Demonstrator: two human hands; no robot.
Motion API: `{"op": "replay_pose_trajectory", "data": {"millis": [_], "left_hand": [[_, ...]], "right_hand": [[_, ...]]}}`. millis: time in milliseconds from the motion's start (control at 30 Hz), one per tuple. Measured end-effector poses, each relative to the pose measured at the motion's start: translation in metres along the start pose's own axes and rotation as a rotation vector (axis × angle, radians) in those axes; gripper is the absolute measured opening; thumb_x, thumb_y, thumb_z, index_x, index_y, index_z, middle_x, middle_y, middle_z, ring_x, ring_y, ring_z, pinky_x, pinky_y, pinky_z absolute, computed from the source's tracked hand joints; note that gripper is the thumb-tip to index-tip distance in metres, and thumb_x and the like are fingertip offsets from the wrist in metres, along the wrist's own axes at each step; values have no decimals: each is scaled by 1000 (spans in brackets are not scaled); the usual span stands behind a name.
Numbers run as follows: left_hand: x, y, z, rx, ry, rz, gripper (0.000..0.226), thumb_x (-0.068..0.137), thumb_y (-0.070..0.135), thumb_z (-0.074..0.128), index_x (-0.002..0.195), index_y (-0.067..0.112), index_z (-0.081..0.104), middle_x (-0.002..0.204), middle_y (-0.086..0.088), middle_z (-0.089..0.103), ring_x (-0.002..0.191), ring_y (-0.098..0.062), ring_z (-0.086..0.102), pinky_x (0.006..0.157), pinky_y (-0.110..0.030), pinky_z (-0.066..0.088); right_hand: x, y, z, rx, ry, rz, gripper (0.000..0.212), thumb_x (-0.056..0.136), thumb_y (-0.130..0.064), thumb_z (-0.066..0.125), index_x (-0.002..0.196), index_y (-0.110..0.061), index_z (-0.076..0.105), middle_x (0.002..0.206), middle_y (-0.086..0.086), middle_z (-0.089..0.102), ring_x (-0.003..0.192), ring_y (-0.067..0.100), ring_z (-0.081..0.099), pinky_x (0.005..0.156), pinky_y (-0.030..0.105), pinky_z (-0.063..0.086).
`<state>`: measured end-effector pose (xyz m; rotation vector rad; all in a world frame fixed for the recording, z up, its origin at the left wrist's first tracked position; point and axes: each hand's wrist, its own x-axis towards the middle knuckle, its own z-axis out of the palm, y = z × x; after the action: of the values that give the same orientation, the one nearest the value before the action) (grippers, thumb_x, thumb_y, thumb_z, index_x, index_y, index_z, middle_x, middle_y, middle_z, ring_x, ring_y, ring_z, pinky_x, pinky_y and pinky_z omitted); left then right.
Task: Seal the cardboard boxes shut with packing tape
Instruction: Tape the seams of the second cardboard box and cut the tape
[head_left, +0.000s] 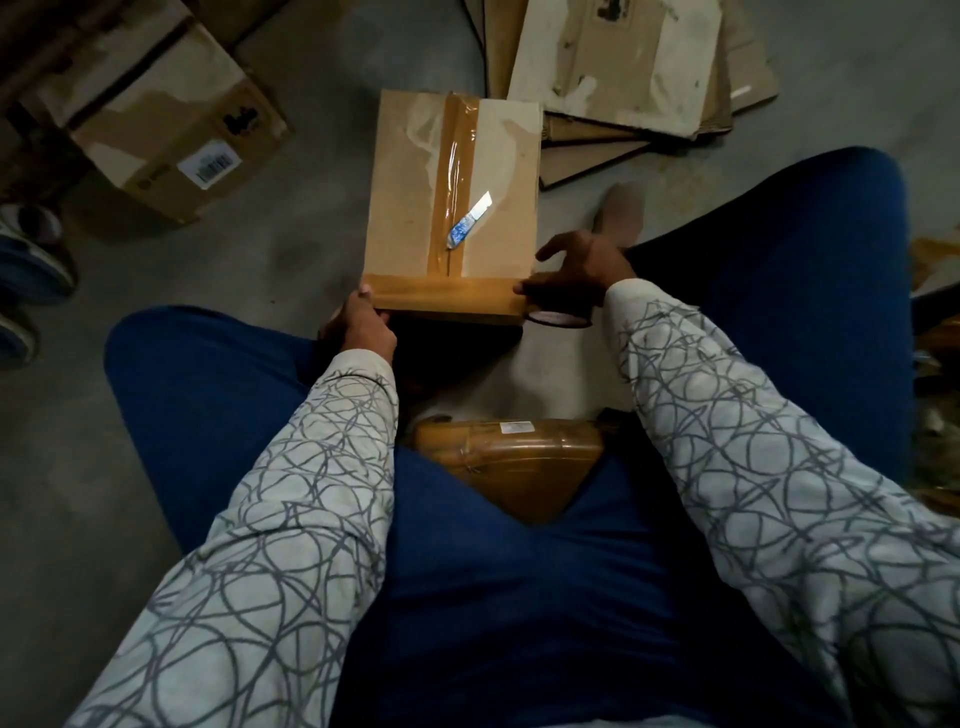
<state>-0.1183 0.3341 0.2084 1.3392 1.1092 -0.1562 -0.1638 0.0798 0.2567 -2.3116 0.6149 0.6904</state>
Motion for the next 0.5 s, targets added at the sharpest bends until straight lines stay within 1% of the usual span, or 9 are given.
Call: {"op": "replay_pose_trajectory", "data": {"millis": [33, 67, 133, 167, 200, 267, 333, 400, 500], "left_hand": [[5, -3, 2, -24, 0, 2, 26, 95, 15, 64, 120, 10, 60, 121, -7, 55, 89, -11, 53, 44, -7, 41], [7, -2, 5, -76, -22, -19, 24, 96, 13, 61, 120, 13, 61, 119, -6, 56, 85, -7, 51, 45, -5, 40], [10, 1, 7, -133, -45, -94, 22, 95, 6, 56, 106, 25, 59, 121, -4, 60, 74, -1, 47, 46, -4, 39], [12, 0, 6, -138, -27, -83, 17, 92, 5, 59, 101, 20, 58, 118, -5, 63, 70, -2, 50, 43, -6, 38], [8, 3, 5, -82, 41, -53, 16, 89, 4, 62, 101, 12, 56, 112, -7, 65, 68, -5, 53, 41, -12, 42], [12, 1, 4, -56, 76, -72, 16, 87, 3, 63, 101, 6, 55, 99, -7, 63, 67, -8, 56, 41, -20, 46], [5, 3, 4, -80, 34, -70, 9, 89, 1, 61, 88, 6, 54, 87, -5, 62, 62, -7, 55, 44, -22, 47], [3, 4, 4, -148, 51, -79, 17, 89, -1, 59, 78, 8, 50, 79, -5, 62, 59, -8, 57, 47, -25, 46], [2, 6, 6, -163, 72, -60, 23, 91, 0, 58, 78, 12, 44, 79, -4, 61, 62, -8, 60, 43, -23, 44]], "right_hand": [[-1, 1, -2, 23, 37, -6, 63, 69, -55, 85, 120, -23, 66, 131, 4, 59, 119, 22, 57, 100, 39, 51], [-1, 1, -3, 37, 71, -10, 59, 71, -54, 85, 117, -22, 68, 130, 3, 59, 118, 21, 58, 99, 38, 52], [-3, 3, -2, 52, 106, -17, 51, 74, -51, 84, 113, -21, 71, 126, 4, 61, 115, 20, 59, 96, 36, 53], [-4, 4, -1, 47, 111, -15, 48, 75, -51, 83, 111, -20, 73, 124, 4, 62, 114, 20, 60, 94, 35, 53], [-5, 6, 1, 37, 114, -7, 47, 76, -51, 83, 110, -21, 74, 122, 4, 64, 112, 21, 61, 91, 34, 54], [-4, 10, 5, 11, 110, 27, 44, 77, -51, 81, 109, -21, 76, 118, 4, 68, 107, 21, 63, 82, 29, 51], [-4, 12, 7, -15, 112, 52, 42, 79, -51, 79, 109, -21, 76, 115, 3, 69, 100, 19, 63, 75, 26, 46], [-3, 12, 8, -28, 124, 58, 42, 81, -51, 78, 109, -21, 76, 113, 2, 71, 97, 18, 63, 72, 26, 44], [-3, 9, 9, -54, 151, 48, 40, 83, -51, 76, 111, -22, 76, 112, 2, 72, 101, 20, 66, 72, 25, 44]]}}
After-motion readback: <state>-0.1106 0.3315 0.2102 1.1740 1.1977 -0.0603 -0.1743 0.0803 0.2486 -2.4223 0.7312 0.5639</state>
